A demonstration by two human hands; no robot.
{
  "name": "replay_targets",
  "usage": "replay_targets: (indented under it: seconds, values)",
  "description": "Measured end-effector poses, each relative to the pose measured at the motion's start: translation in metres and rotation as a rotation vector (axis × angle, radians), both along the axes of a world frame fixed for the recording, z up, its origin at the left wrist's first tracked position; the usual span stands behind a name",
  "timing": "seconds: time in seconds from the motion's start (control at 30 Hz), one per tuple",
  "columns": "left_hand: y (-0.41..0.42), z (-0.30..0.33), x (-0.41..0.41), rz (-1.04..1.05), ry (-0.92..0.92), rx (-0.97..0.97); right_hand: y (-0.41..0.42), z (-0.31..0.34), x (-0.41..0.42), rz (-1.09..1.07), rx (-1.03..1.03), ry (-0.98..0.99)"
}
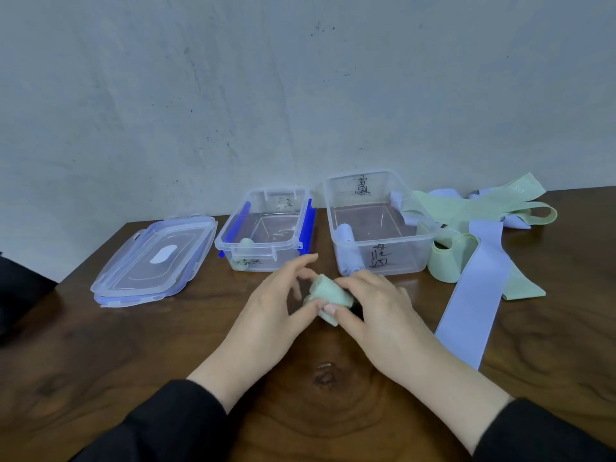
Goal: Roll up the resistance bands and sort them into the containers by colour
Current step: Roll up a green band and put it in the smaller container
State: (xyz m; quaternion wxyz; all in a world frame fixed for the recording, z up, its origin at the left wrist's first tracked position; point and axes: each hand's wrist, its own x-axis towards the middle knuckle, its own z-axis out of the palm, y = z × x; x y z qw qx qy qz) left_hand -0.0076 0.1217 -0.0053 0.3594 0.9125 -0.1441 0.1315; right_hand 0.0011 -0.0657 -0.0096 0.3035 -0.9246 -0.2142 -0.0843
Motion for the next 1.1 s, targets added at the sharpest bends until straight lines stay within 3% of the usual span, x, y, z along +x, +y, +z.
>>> replay_targets:
  seconds: [0.07, 0.2, 0.4, 0.57, 0.67, 0.83, 0.93, 1.1]
  values:
    - [-0.001, 0.003, -0.002, -0.006, -0.078, 0.005, -0.001, 0.003, 0.000, 0.042, 0.112, 0.049]
    - [-0.001, 0.000, -0.003, -0.087, -0.207, 0.268, -0.003, 0.001, 0.000, 0.045, 0.141, 0.066]
    - [0.004, 0.001, -0.003, -0.146, -0.105, 0.334, -0.005, 0.000, 0.003, 0.036, 0.163, 0.096]
    - [0.002, 0.003, -0.008, -0.115, -0.003, 0.077, -0.006, -0.001, 0.002, 0.075, 0.279, 0.194]
    - [0.001, 0.012, -0.009, -0.029, 0.164, -0.218, -0.006, 0.004, 0.002, 0.138, 0.425, 0.347]
    - [0.000, 0.017, -0.012, -0.073, 0.294, -0.526, -0.004, 0.009, -0.004, 0.147, 0.718, 0.586]
    - [0.003, 0.014, -0.010, -0.084, 0.316, -0.615, 0.002, 0.007, -0.006, 0.115, 0.859, 0.674]
    - [0.007, 0.015, -0.009, -0.123, 0.329, -0.641, 0.008, 0.014, -0.008, 0.080, 0.912, 0.697]
